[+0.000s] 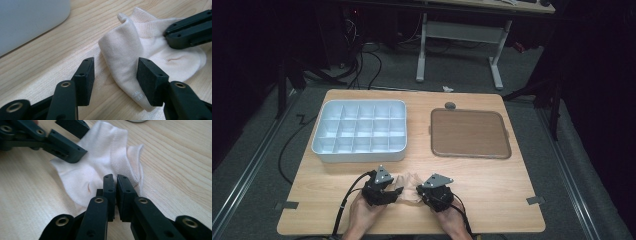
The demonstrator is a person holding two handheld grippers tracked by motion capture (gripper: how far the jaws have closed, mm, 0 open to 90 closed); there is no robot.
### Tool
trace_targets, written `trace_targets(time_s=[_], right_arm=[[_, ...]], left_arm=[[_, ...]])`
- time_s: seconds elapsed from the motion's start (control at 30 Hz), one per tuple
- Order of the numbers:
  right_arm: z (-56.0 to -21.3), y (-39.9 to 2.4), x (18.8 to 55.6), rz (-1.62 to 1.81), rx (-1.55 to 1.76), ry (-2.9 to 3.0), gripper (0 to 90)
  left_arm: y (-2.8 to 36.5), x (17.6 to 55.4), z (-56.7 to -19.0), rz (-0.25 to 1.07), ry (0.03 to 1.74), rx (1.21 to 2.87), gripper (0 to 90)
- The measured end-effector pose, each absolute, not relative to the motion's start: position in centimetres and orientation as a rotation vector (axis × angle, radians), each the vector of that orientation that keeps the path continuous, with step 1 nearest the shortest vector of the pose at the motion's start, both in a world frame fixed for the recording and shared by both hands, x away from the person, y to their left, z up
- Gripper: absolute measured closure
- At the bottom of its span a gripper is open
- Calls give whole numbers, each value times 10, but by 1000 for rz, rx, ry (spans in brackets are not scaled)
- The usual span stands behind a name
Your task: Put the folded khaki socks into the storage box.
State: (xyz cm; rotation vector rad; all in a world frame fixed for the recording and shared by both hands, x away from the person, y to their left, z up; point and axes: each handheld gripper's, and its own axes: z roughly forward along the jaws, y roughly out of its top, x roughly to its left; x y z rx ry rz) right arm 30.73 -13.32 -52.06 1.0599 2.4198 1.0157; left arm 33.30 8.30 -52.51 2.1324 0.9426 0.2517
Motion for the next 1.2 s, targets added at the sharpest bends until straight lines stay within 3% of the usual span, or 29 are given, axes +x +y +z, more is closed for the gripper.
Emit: trace_targets(time_s=[0.23,0.43,0.83,1.2], right_arm=[[-522,-134,316,1023,1075,2421,848],[-517,-135,316,1057,1088,2406,834],[-506,-128,301,1130,1034,2408,836],[-515,-113,301,1099,1011,2459,845]], left_arm=[[83,335,-525,217,980,2120,471],[83,336,-522,126,1044,2009,487],[98,357,-515,122,1039,2002,463],[95,365,-520,84,1075,2015,505]])
